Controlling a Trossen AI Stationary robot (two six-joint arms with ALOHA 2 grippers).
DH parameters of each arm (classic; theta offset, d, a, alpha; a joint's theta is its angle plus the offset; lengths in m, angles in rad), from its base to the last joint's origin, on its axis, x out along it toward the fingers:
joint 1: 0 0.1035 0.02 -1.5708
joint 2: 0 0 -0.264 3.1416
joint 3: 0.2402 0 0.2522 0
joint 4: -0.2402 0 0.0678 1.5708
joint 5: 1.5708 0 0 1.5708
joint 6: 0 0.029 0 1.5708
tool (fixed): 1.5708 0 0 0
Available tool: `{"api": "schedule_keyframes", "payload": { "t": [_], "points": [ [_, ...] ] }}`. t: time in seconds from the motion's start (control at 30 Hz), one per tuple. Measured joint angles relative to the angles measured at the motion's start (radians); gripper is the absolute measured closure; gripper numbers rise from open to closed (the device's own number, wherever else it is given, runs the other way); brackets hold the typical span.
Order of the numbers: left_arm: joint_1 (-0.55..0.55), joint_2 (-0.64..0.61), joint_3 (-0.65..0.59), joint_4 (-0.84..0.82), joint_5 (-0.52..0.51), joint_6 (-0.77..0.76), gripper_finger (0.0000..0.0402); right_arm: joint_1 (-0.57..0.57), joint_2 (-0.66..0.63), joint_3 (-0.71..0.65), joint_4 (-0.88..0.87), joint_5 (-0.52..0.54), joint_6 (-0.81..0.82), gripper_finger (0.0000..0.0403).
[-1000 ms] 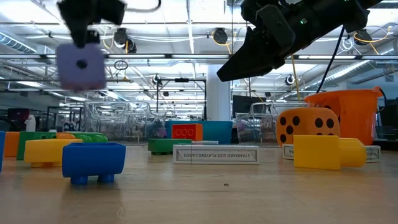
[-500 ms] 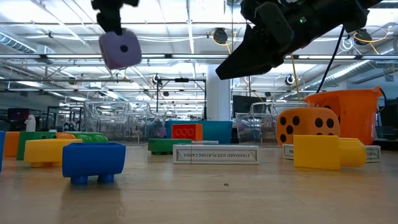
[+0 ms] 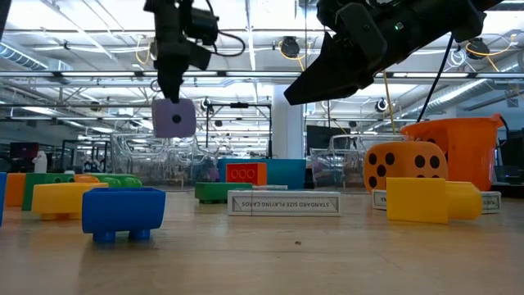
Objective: Pick & Place Toys
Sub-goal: Put the purple dice into the left transparent bin
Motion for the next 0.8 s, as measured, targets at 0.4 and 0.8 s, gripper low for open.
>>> {"api": "schedule_keyframes", "payload": {
  "t": [0.4, 0.8],
  "points": [
    [0.094, 0.082, 0.0, 0.116, 0.034, 0.032, 0.0108, 0.0, 0.0, 0.0, 0.0, 0.0, -0.001, 0.0218],
    [0.235, 0.183, 0.0, 0.176, 0.107, -0.163, 0.0108, 0.0, 0.0, 0.0, 0.0, 0.0, 0.0, 0.0218]
  ]
}}
